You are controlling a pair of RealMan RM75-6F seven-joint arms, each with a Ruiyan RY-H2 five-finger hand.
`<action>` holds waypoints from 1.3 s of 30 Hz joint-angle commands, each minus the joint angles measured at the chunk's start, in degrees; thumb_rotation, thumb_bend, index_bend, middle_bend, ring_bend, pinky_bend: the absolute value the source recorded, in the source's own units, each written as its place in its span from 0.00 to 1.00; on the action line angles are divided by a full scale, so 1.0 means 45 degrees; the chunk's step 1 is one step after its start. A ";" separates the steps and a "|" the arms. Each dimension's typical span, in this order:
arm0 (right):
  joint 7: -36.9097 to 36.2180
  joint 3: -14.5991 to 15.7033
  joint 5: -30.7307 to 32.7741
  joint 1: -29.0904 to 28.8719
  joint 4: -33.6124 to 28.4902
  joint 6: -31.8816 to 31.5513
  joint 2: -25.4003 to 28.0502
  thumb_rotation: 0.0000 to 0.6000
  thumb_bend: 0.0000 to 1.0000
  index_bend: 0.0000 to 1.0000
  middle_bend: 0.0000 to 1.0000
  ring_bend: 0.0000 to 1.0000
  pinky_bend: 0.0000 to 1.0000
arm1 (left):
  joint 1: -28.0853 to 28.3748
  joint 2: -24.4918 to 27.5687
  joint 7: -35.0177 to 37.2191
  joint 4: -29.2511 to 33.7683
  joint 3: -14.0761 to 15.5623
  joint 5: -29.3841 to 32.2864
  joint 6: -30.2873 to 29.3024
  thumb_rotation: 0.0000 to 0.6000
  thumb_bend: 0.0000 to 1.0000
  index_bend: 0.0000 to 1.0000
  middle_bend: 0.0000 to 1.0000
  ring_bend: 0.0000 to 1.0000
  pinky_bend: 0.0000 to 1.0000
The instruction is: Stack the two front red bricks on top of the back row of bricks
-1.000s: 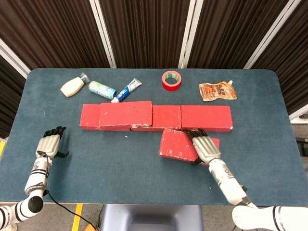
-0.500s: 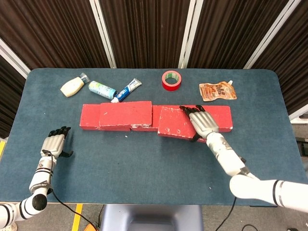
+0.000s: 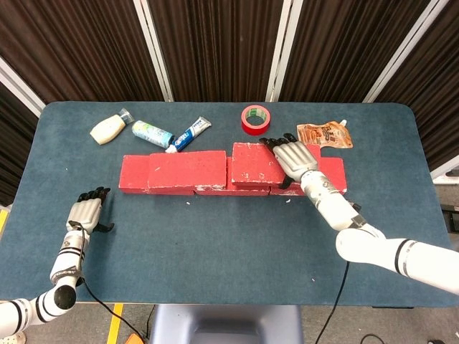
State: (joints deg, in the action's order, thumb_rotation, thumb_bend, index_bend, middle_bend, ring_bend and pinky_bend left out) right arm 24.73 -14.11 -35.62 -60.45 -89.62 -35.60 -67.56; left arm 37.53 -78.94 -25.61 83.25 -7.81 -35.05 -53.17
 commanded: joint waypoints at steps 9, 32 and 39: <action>-0.2408 0.0231 -0.2308 0.0277 0.1825 0.1404 -0.1108 1.00 0.25 0.07 0.31 0.34 0.00 | 0.0030 -0.0245 0.0104 -0.0443 0.0064 0.0144 0.0138 1.00 0.29 0.00 0.00 0.00 0.04; -0.4383 0.0579 -0.3506 0.0458 0.3528 0.1646 -0.1672 1.00 0.26 0.07 0.31 0.34 0.00 | 0.0218 -0.0427 -0.0021 -0.0707 0.0058 0.0206 0.0250 1.00 0.29 0.00 0.00 0.00 0.04; -0.4419 0.0653 -0.3192 -0.0012 0.4077 0.2069 -0.1956 1.00 0.26 0.08 0.31 0.34 0.00 | 0.0384 -0.0576 -0.0183 -0.0949 0.0035 0.0439 0.0405 1.00 0.29 0.00 0.00 0.00 0.04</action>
State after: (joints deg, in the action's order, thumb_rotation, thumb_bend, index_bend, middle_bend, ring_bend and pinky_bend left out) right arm 4.91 -11.22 -50.14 -60.37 -71.43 -26.43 -76.21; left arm 39.22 -81.50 -26.39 79.00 -7.64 -33.11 -51.38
